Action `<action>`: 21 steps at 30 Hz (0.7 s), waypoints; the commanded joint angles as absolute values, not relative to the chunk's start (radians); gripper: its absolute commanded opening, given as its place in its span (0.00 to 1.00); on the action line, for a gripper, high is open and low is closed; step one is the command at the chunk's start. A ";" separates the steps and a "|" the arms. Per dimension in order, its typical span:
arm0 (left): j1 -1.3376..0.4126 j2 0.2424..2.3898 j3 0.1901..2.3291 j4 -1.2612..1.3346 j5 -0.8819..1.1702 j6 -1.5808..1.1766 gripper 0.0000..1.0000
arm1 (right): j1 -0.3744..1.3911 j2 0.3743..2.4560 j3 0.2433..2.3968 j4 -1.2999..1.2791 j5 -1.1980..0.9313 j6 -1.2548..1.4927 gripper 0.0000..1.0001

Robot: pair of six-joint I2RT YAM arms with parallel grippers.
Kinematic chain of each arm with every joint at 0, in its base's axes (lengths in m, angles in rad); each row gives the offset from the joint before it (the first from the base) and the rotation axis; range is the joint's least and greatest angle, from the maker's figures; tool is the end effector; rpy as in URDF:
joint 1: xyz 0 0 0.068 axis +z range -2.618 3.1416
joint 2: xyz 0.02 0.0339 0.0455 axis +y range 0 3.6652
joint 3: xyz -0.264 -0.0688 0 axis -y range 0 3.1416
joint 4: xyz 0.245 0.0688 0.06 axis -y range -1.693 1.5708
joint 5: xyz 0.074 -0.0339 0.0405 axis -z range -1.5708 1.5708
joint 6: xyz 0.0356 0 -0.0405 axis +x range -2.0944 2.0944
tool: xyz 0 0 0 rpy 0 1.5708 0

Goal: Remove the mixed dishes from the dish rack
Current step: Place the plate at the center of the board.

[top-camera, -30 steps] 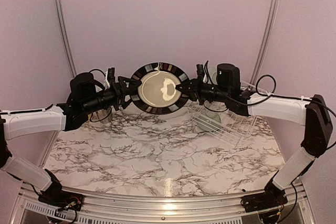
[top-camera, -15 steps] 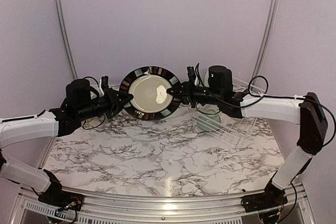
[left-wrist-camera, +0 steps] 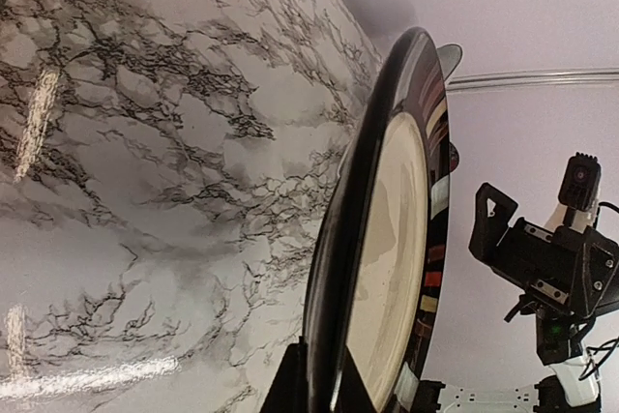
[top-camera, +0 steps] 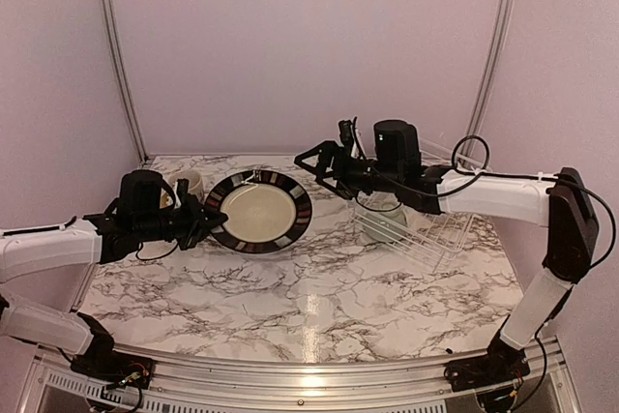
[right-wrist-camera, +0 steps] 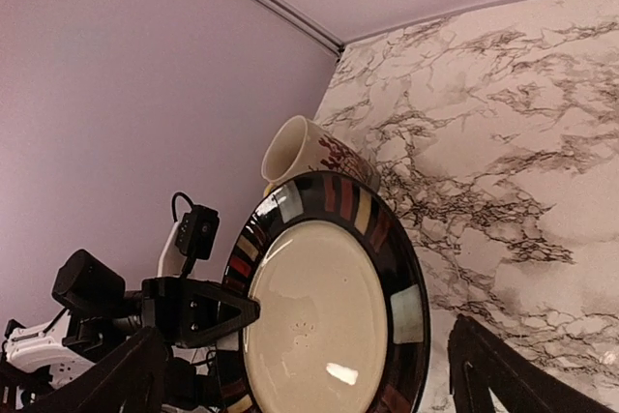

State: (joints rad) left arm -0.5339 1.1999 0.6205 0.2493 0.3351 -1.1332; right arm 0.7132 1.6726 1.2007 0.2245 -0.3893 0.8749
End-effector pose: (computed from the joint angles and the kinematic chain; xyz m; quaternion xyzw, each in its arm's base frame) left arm 0.2213 -0.1444 0.2407 -0.1442 0.7951 -0.5156 0.2849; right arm 0.2906 0.2693 0.2920 -0.0559 0.7811 0.5369 0.3137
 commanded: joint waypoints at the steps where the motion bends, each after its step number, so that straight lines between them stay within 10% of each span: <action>1: -0.492 1.096 0.589 0.264 0.421 -1.110 0.00 | 0.687 1.659 1.250 0.031 -0.255 0.734 0.98; 21: -0.441 1.158 0.327 0.459 0.450 -1.122 0.00 | 0.630 1.417 1.169 -0.009 0.083 0.530 0.99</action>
State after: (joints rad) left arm -0.4492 1.0962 0.2775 0.2310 0.4263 -1.1183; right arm 0.6281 1.4391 1.1931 -0.0349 0.0357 0.5625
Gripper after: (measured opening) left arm 0.071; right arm 0.985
